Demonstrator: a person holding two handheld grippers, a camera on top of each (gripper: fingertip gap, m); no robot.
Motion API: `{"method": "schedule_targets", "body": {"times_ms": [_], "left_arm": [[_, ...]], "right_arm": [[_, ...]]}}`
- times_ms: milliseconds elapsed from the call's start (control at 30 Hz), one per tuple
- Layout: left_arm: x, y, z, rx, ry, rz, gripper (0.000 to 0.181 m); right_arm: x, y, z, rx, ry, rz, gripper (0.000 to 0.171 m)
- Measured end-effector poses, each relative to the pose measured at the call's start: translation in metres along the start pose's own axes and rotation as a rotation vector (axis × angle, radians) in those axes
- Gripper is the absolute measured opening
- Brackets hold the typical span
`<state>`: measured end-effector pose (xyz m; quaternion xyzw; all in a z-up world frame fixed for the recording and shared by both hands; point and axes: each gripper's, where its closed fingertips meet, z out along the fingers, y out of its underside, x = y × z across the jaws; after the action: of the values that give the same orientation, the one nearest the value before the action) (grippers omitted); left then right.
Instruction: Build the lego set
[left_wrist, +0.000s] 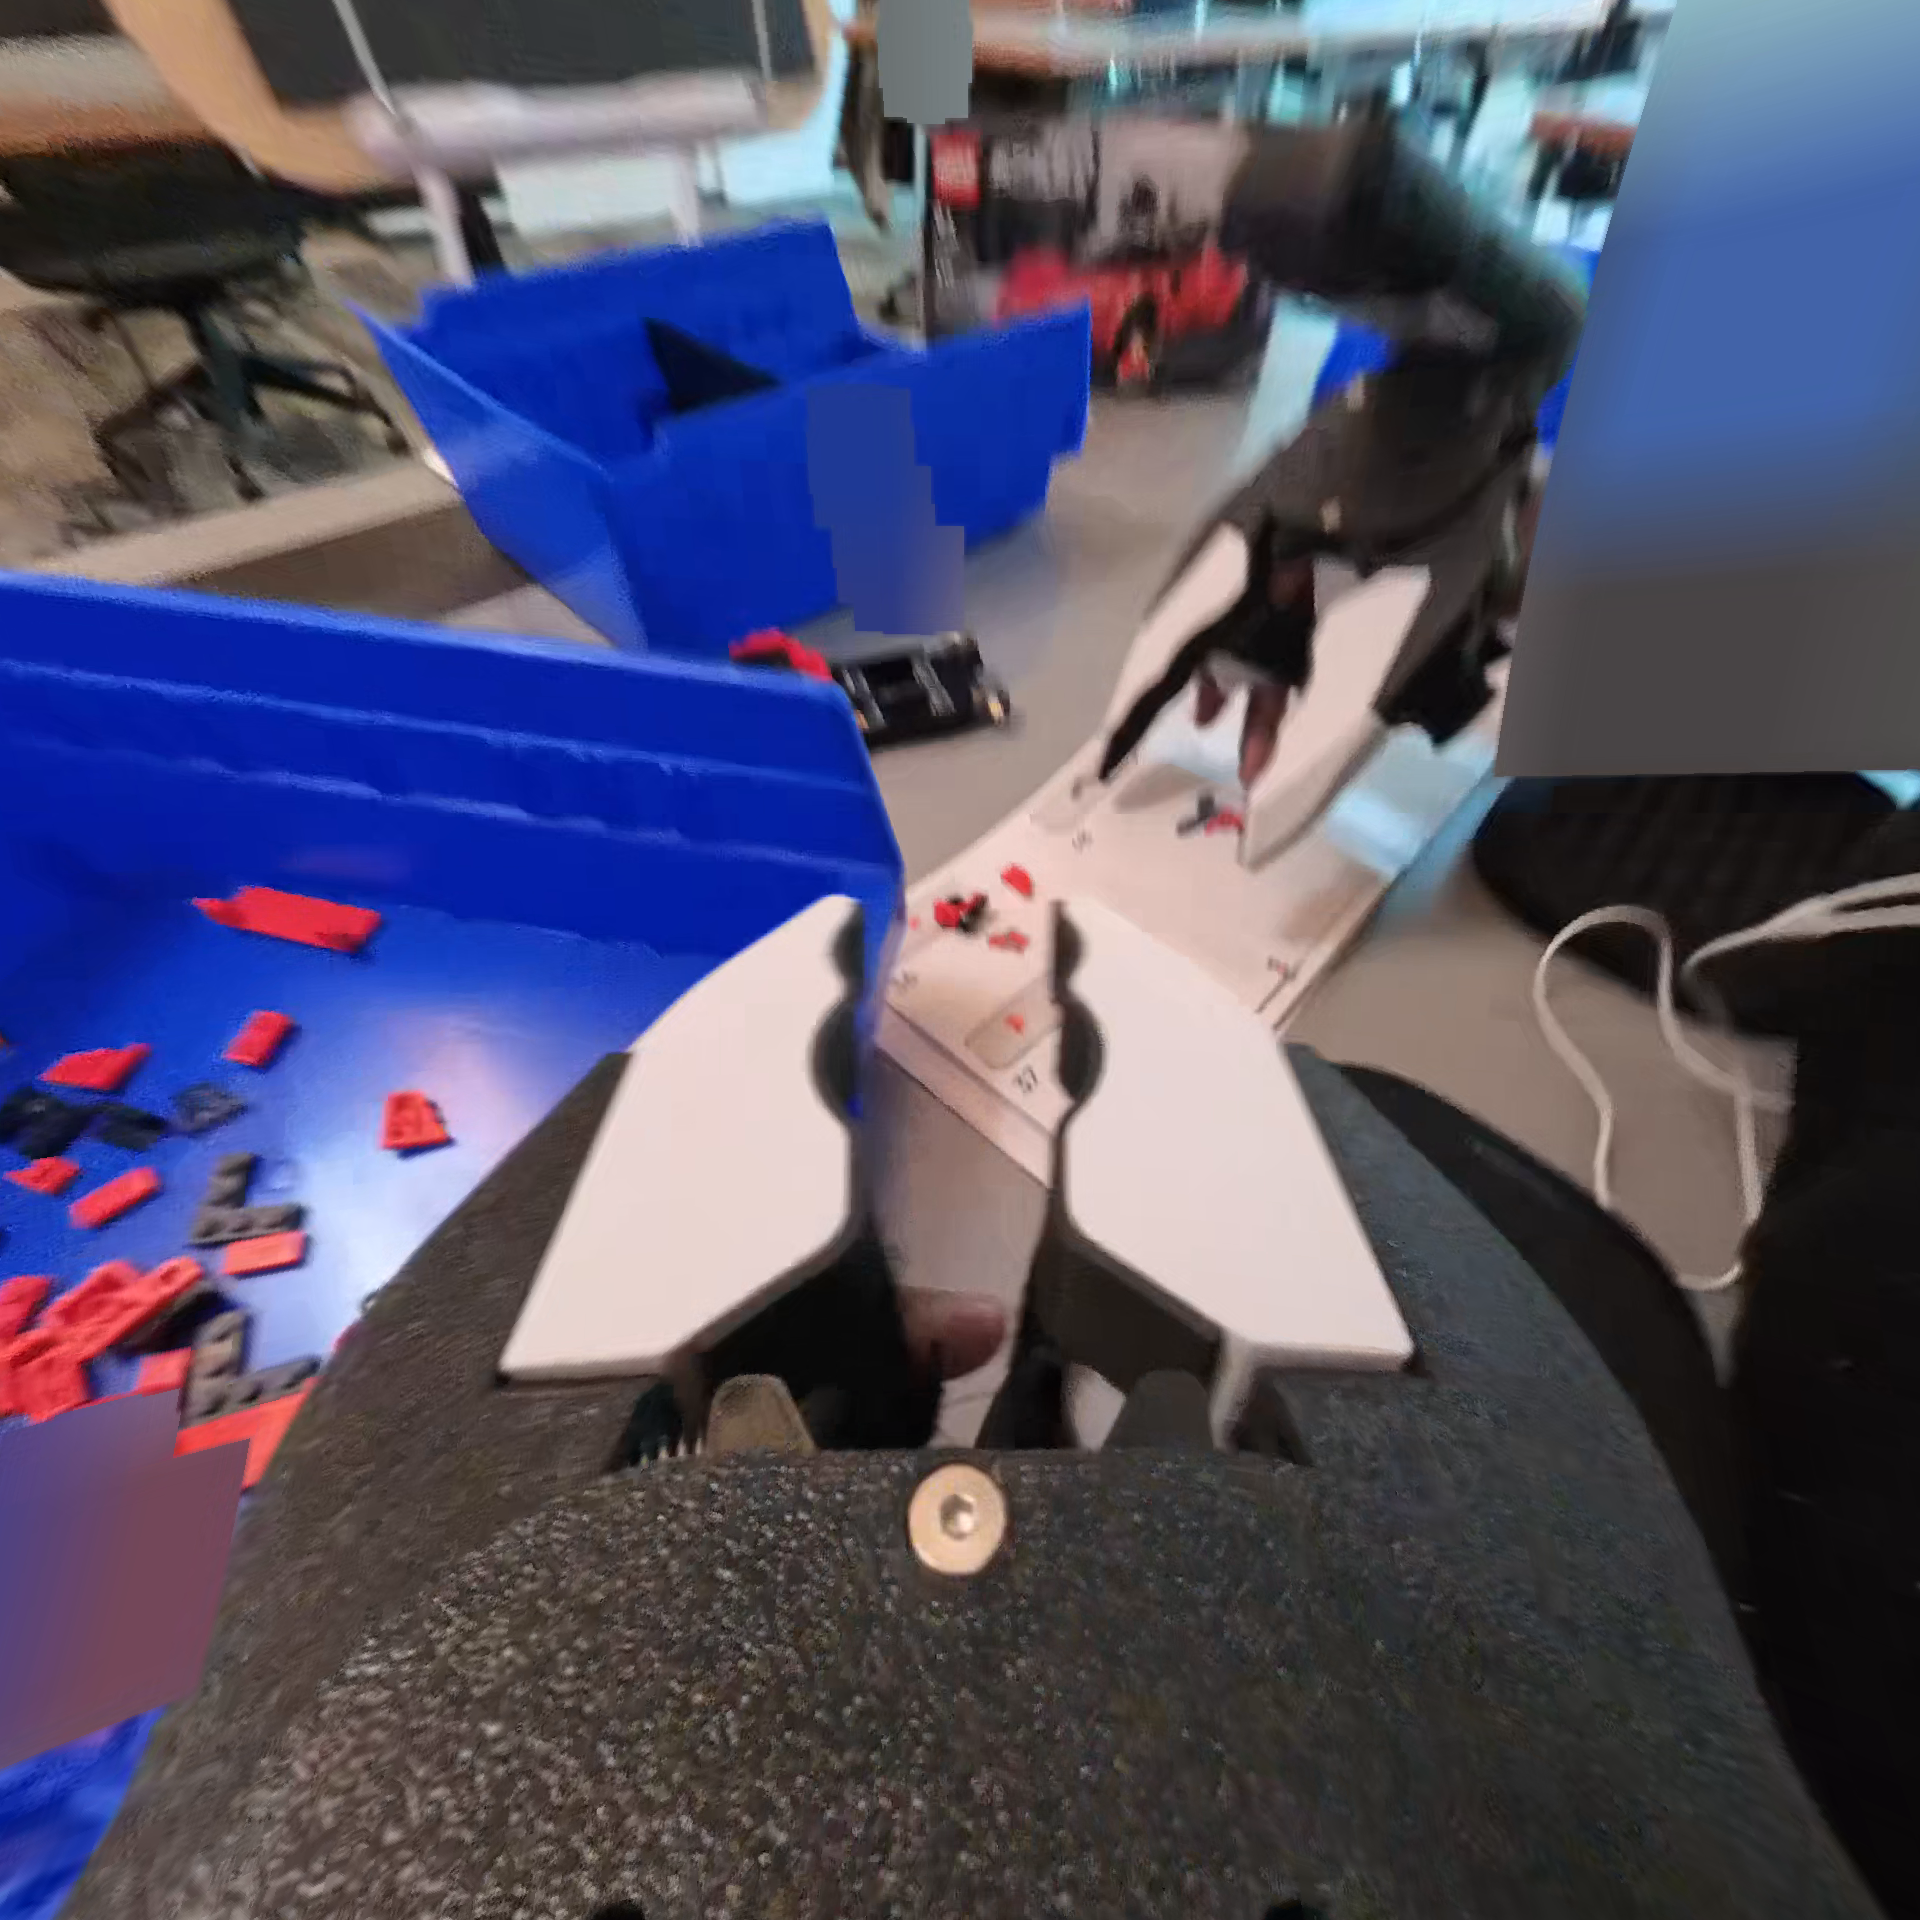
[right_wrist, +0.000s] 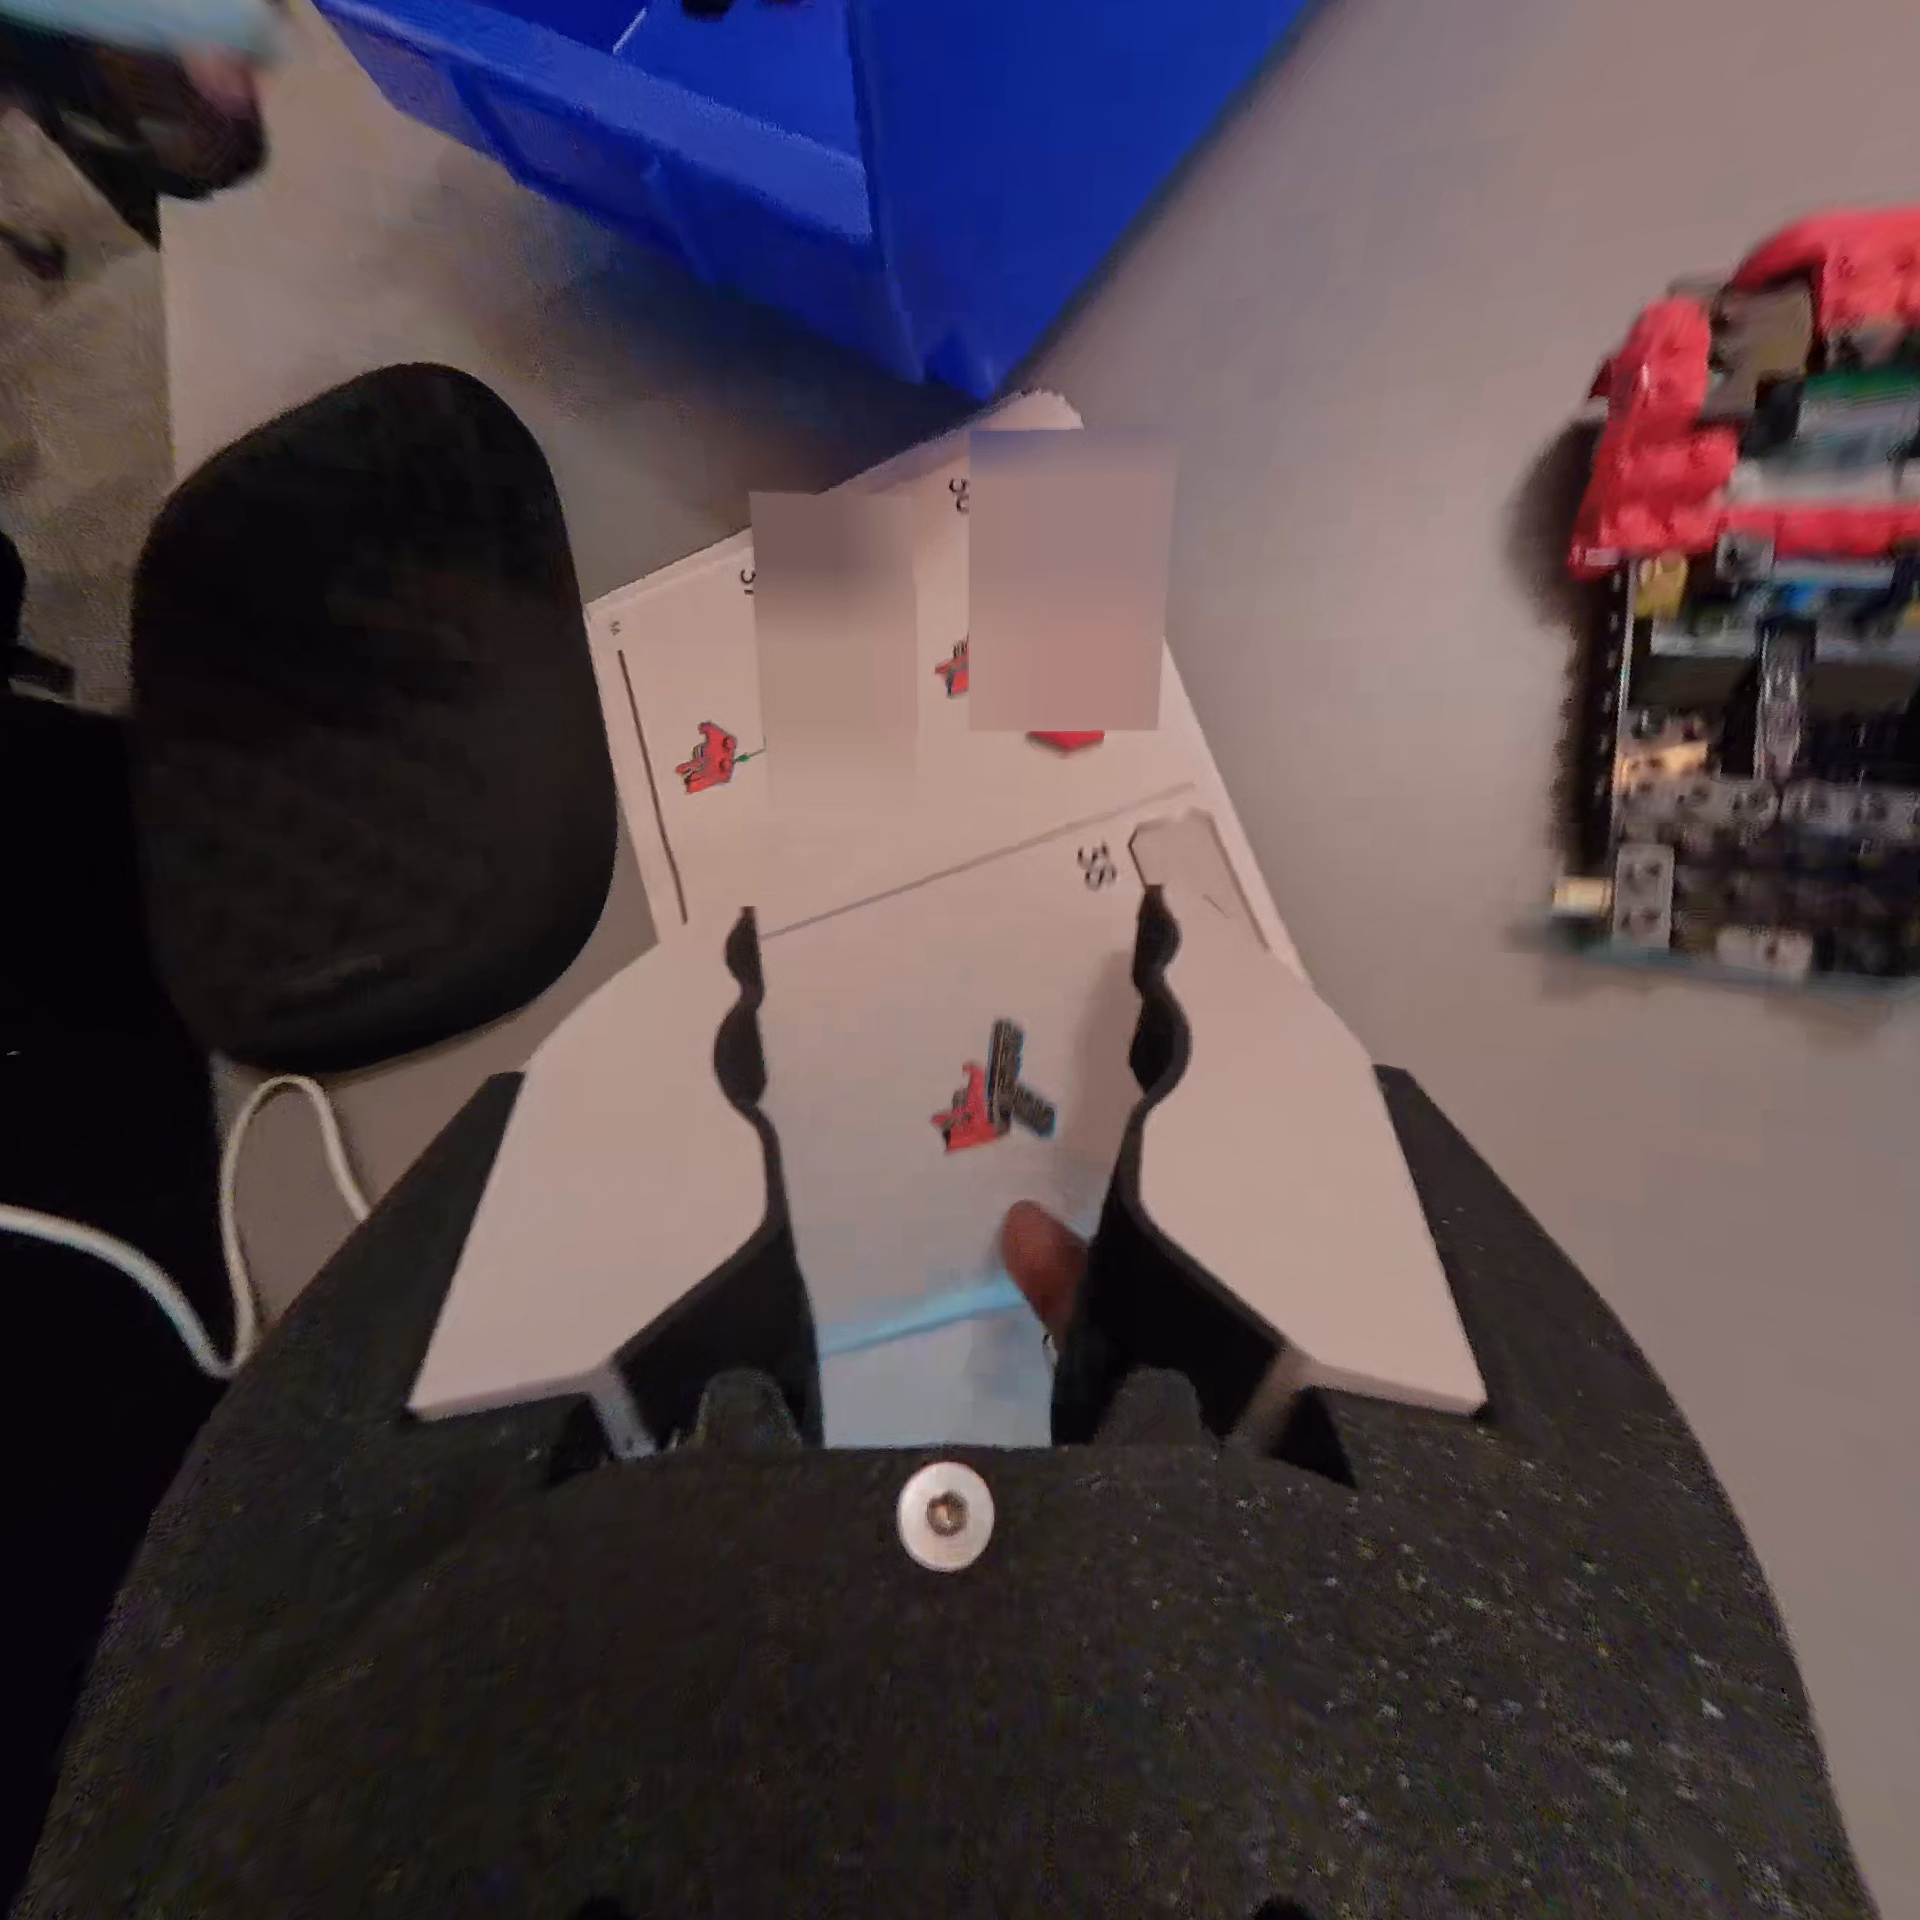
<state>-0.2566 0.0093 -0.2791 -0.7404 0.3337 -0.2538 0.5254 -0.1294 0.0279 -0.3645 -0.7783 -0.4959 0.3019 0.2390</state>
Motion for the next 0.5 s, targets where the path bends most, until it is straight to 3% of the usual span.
{"method": "schedule_targets", "body": {"times_ms": [67,167,200,233,267,300,333,433,467,500], "left_arm": [[-0.015,-0.021,-0.021,0.044,-0.055,-0.046,0.070],[-0.040,-0.029,-0.045,-0.015,-0.140,-0.058,0.095],[-0.050,-0.030,-0.052,-0.030,-0.185,-0.033,0.093],[-0.061,-0.031,-0.057,-0.046,-0.231,-0.006,0.083],[-0.071,-0.032,-0.063,-0.059,-0.269,0.023,0.059],[-0.080,-0.035,-0.068,-0.063,-0.296,0.059,0.015],[-0.089,-0.039,-0.072,-0.063,-0.308,0.088,0.000],[-0.111,-0.037,-0.074,-0.164,-0.303,0.114,0.000],[-0.121,-0.034,-0.075,-0.216,-0.325,0.132,0.005],[-0.131,-0.028,-0.075,-0.287,-0.345,0.139,0.024]], "right_arm": [[-0.001,0.006,-0.011,0.045,0.020,0.046,0.080],[-0.001,0.007,-0.029,0.161,0.051,0.079,0.087],[0.001,0.006,-0.036,0.210,0.076,0.070,0.079],[0.002,0.005,-0.043,0.258,0.097,0.043,0.054],[0.004,0.004,-0.050,0.306,0.126,0.011,0.026],[0.010,0.003,-0.057,0.355,0.181,-0.008,0.001],[0.015,0.002,-0.063,0.400,0.225,-0.016,0.000],[0.016,0.008,-0.065,0.419,0.220,-0.016,0.000],[0.016,0.011,-0.063,0.412,0.213,-0.018,0.002],[0.015,0.013,-0.060,0.402,0.205,-0.020,0.008]]}}
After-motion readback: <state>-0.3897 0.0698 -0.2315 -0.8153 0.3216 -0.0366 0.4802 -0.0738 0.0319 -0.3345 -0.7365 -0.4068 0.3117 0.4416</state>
